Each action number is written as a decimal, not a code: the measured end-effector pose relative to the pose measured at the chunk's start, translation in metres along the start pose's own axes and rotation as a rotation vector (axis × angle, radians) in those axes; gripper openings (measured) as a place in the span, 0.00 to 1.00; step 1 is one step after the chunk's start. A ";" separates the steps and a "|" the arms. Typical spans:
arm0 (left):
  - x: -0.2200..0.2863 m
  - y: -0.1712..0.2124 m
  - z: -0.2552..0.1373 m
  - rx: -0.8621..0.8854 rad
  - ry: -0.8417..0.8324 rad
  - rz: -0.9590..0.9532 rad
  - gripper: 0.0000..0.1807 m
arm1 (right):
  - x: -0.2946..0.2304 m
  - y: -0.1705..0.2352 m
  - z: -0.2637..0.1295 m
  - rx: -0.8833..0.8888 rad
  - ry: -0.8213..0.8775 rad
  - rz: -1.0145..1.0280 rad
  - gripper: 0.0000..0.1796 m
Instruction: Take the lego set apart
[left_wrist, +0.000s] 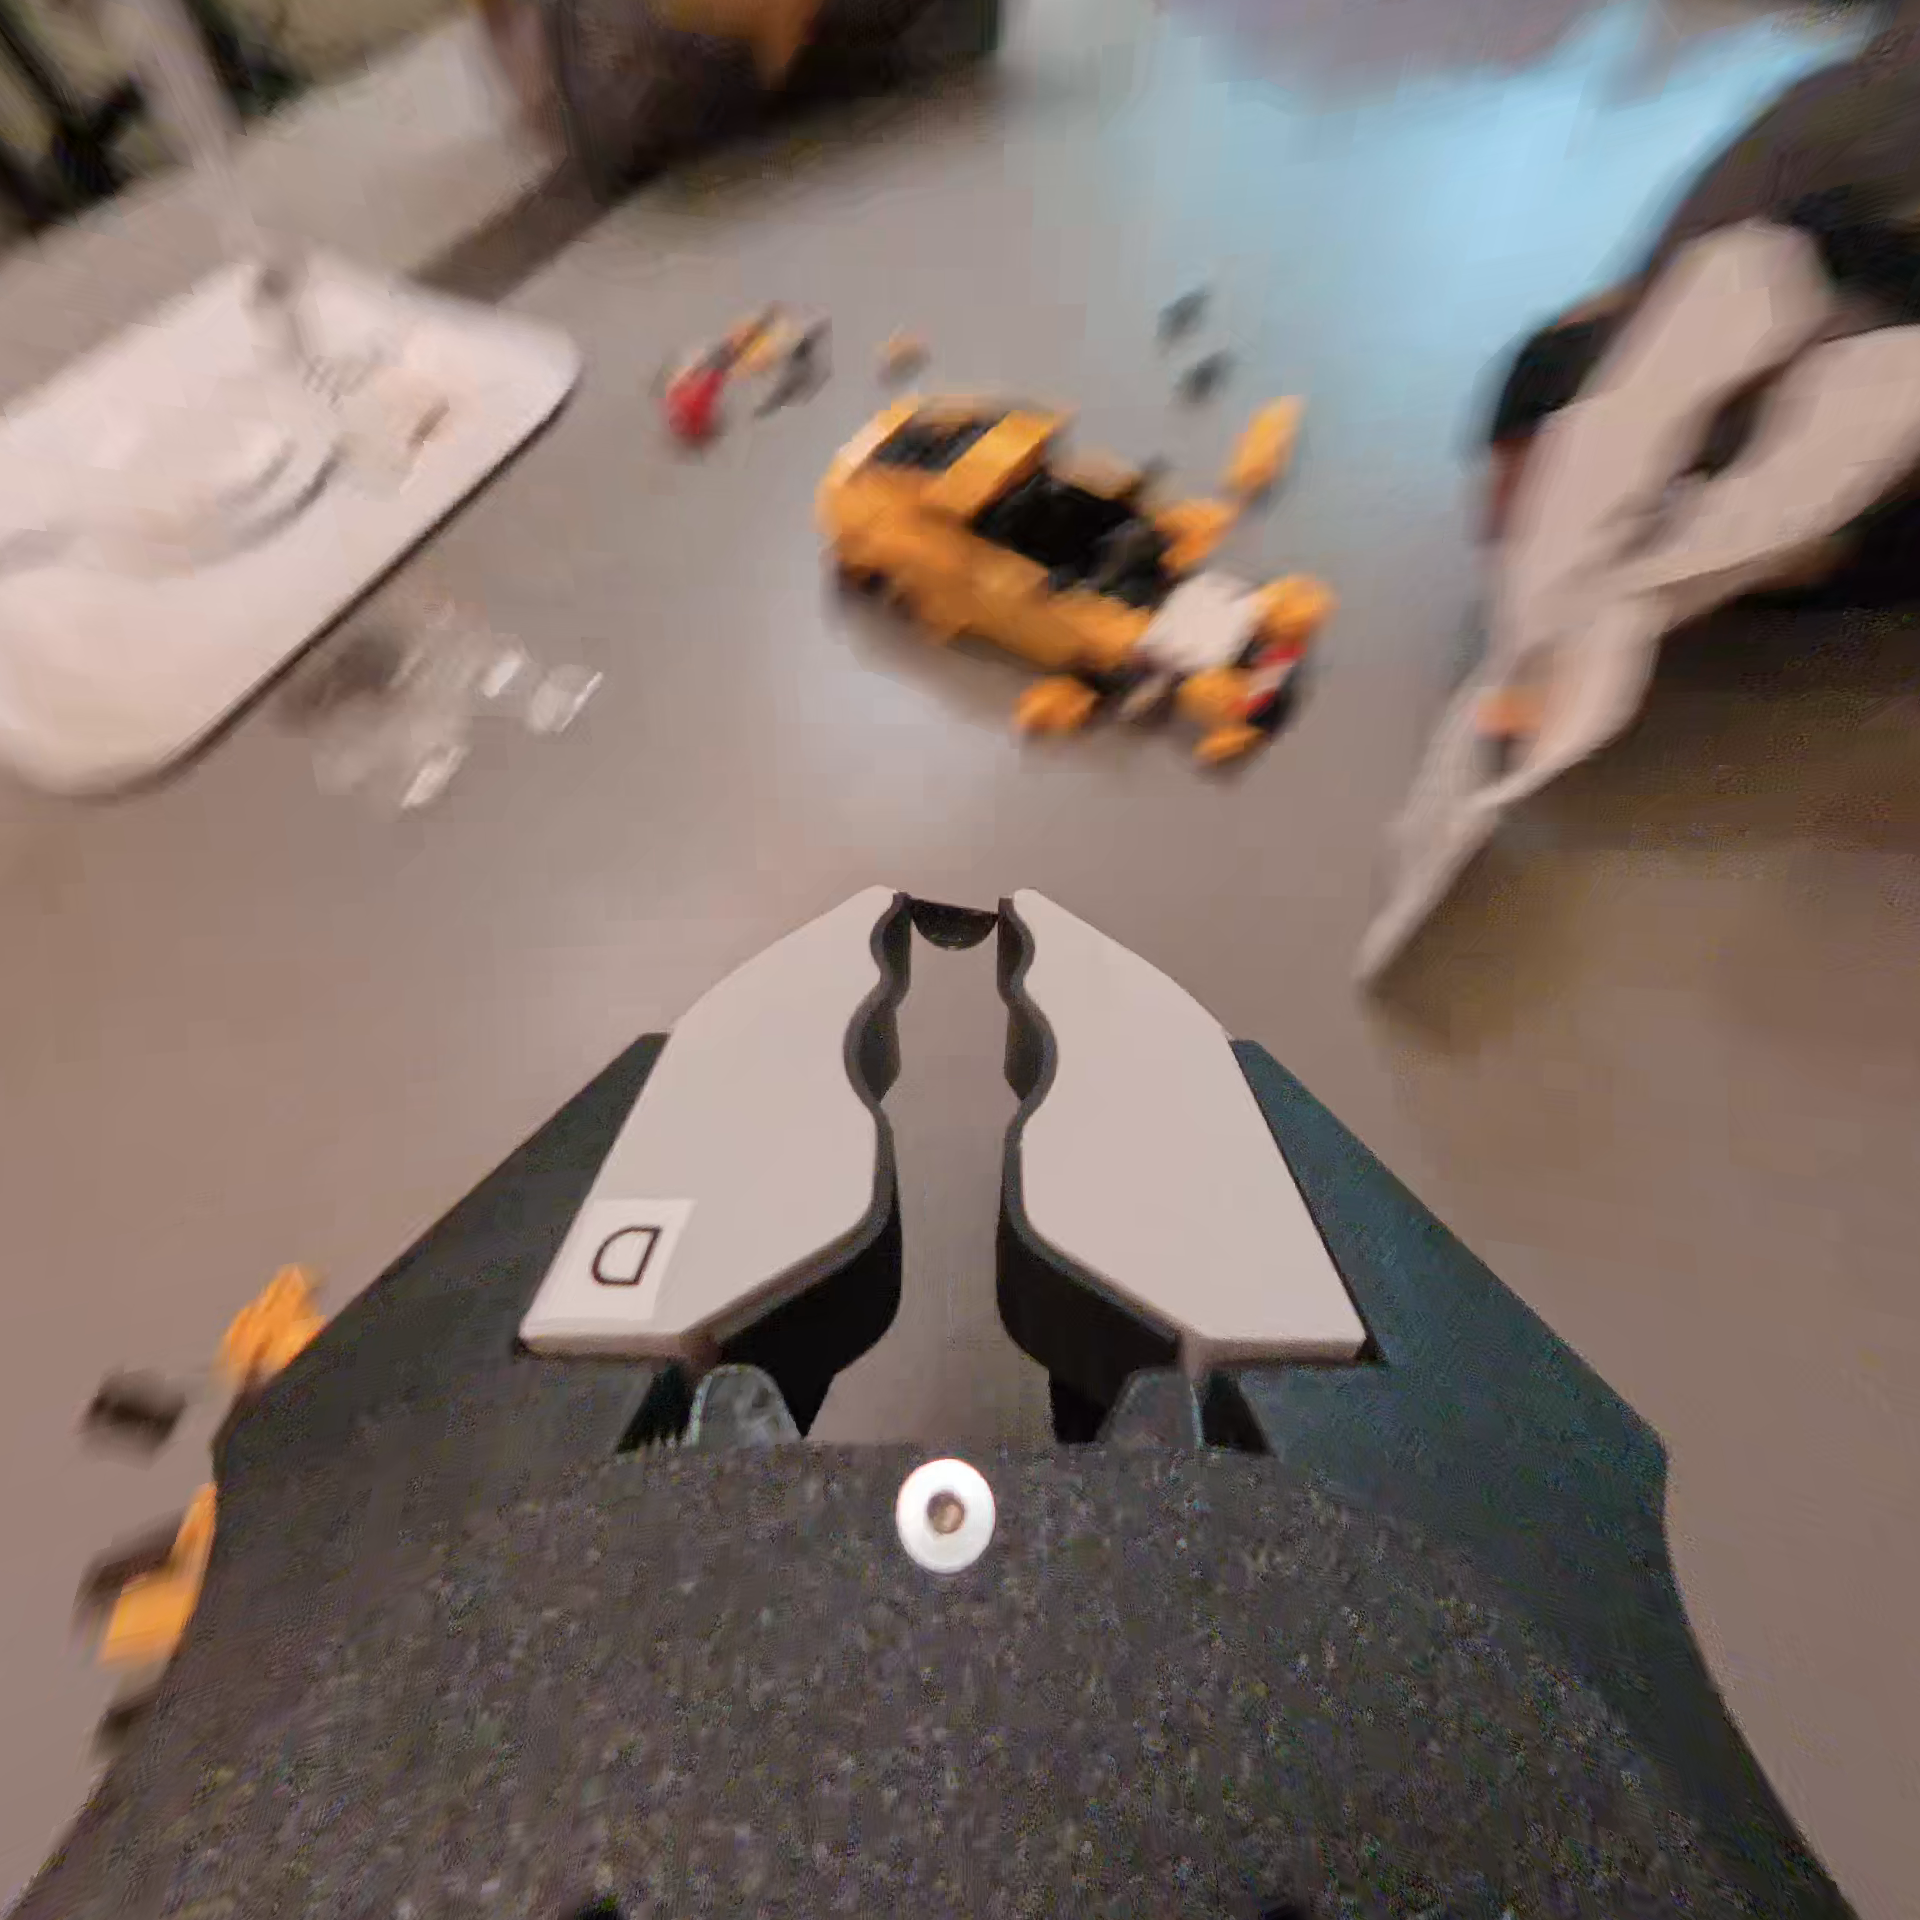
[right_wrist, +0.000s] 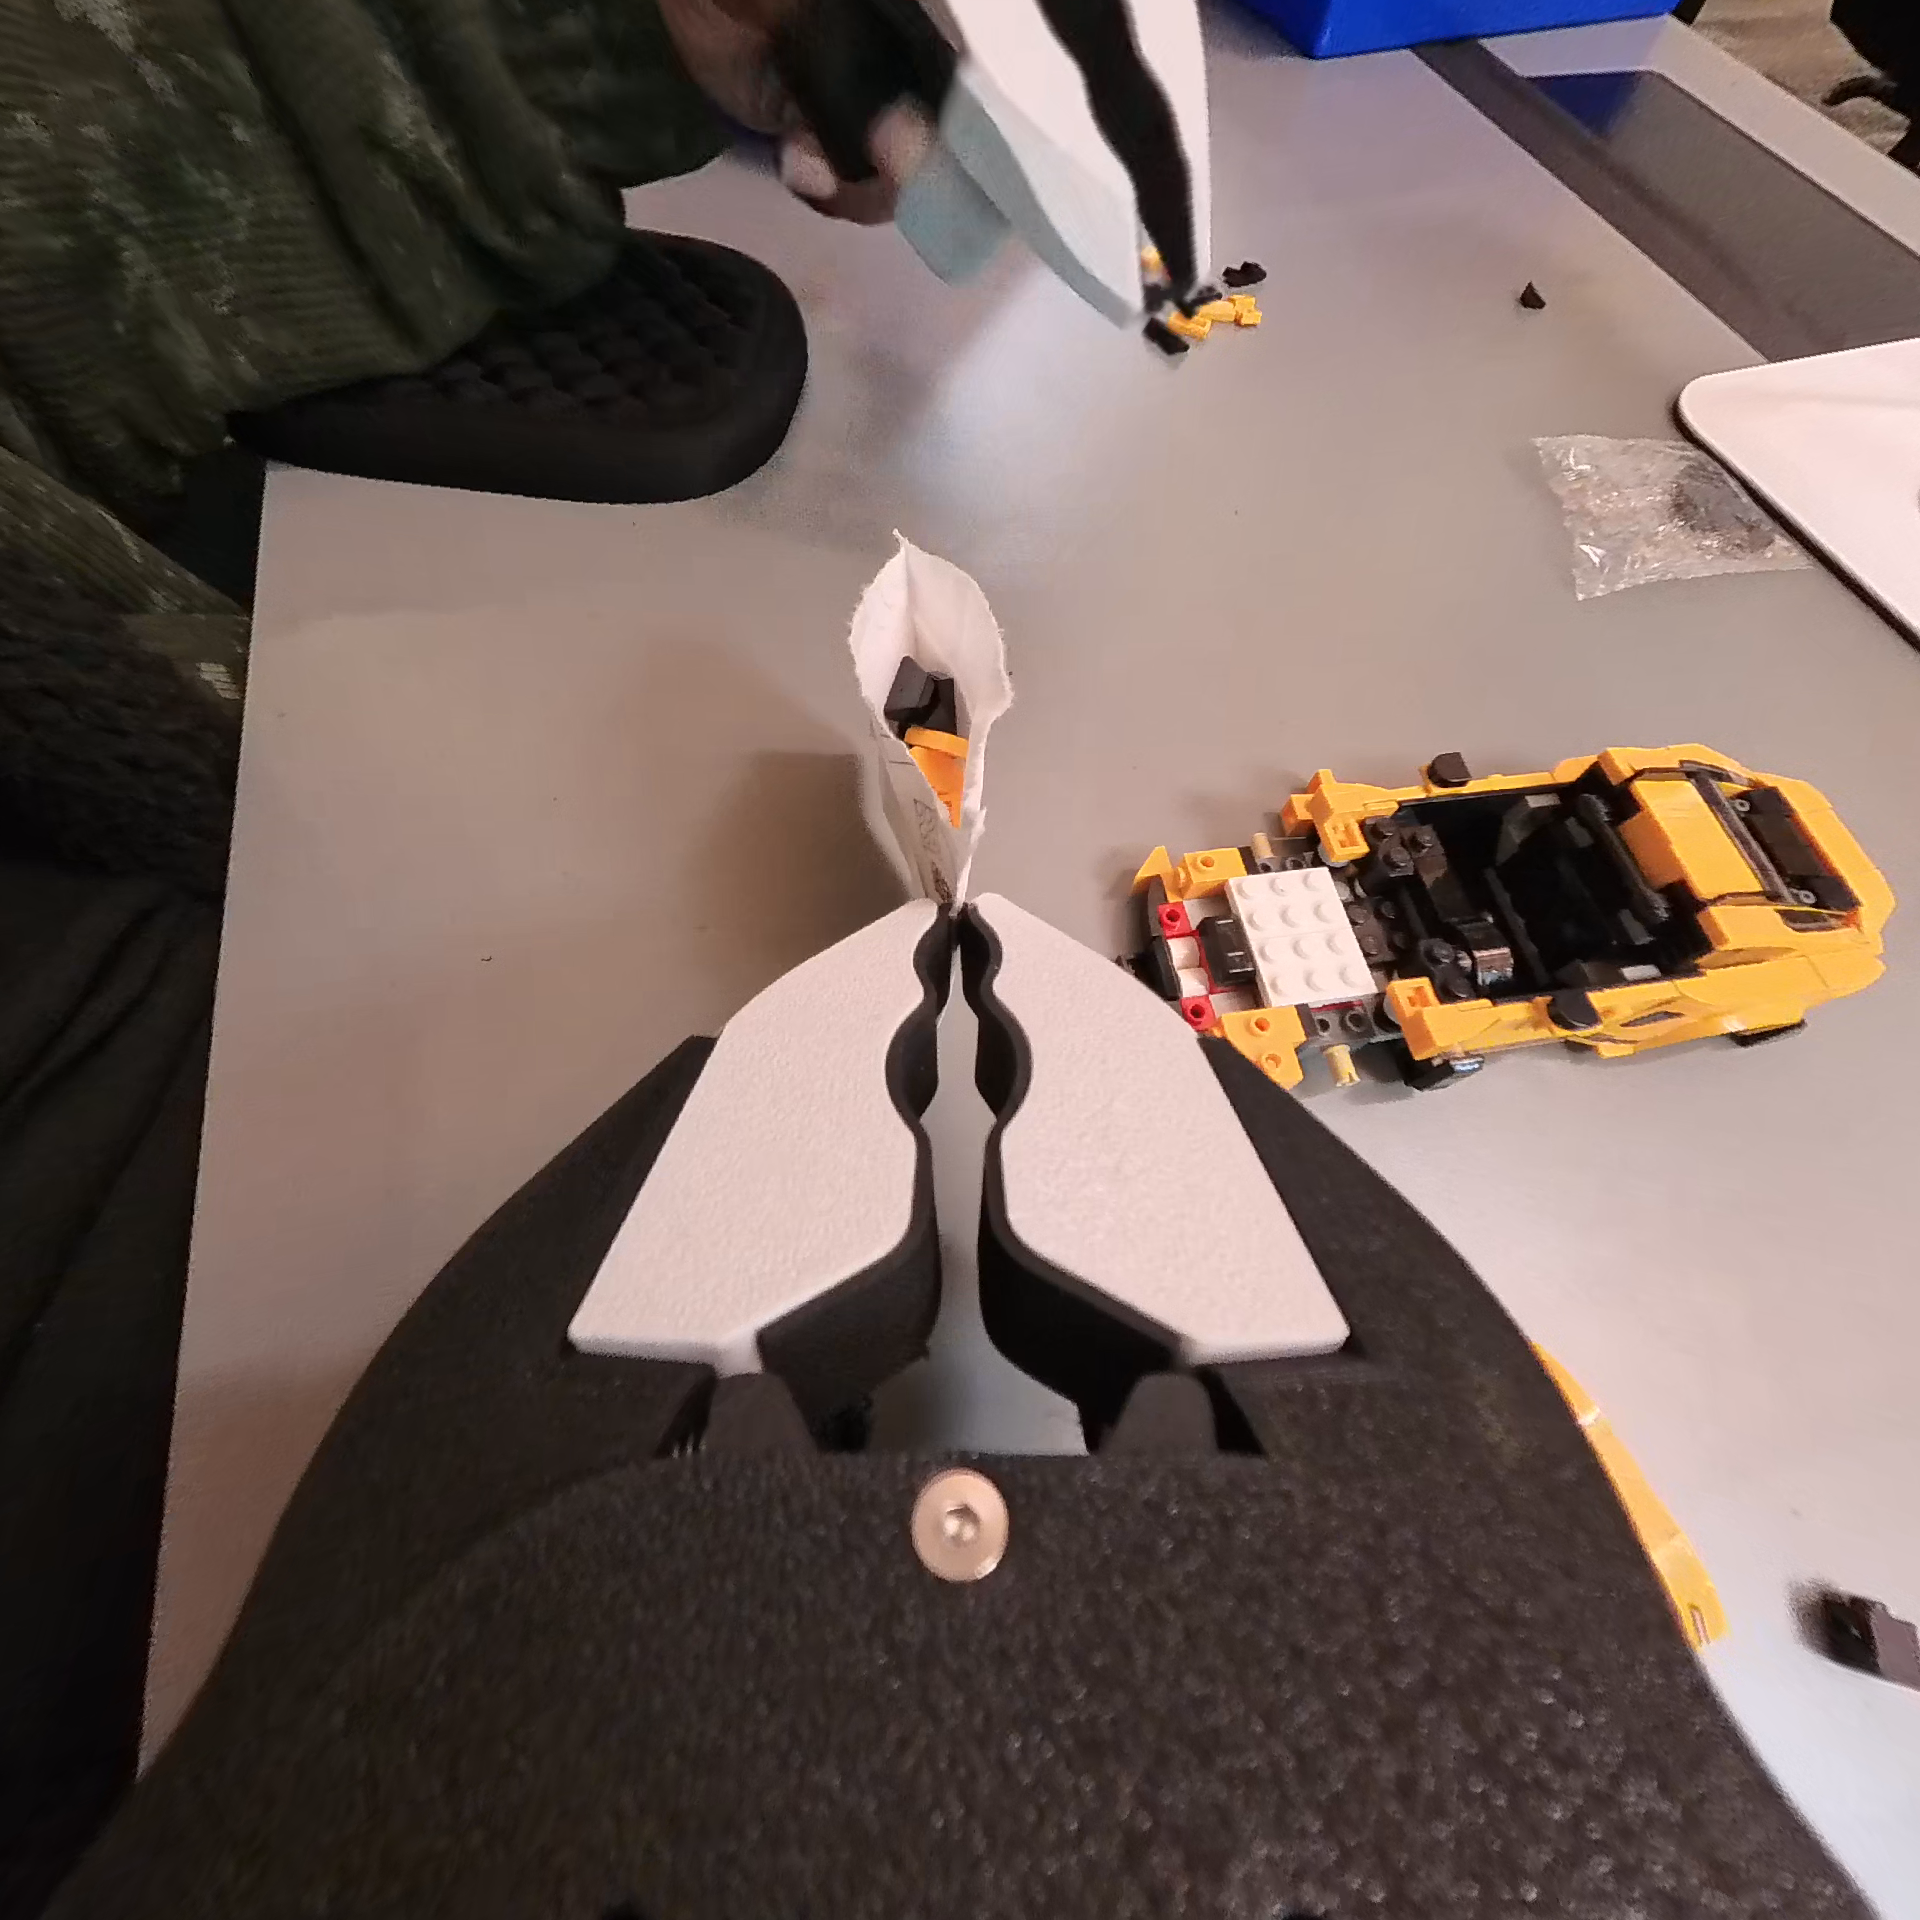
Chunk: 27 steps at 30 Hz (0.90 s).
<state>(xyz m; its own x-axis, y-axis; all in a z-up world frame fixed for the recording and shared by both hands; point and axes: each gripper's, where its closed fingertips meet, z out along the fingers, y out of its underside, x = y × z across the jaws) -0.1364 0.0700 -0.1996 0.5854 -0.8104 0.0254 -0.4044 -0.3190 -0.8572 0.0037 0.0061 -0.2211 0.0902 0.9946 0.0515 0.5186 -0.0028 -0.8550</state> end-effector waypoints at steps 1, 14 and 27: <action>0.023 -0.015 0.002 0.054 0.071 0.058 0.08 | 0.000 0.000 0.000 -0.003 -0.001 -0.001 0.01; 0.121 -0.034 0.045 0.038 0.302 0.307 0.11 | 0.000 0.000 0.001 -0.002 -0.004 0.000 0.01; 0.123 -0.027 0.036 0.020 0.317 0.365 0.16 | 0.000 -0.004 -0.002 0.037 -0.026 0.042 0.01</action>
<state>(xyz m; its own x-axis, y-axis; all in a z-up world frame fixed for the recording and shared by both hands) -0.0281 -0.0034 -0.1922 0.1641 -0.9784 -0.1261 -0.5277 0.0209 -0.8491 0.0033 0.0061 -0.2168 0.0885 0.9961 0.0024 0.4828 -0.0408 -0.8748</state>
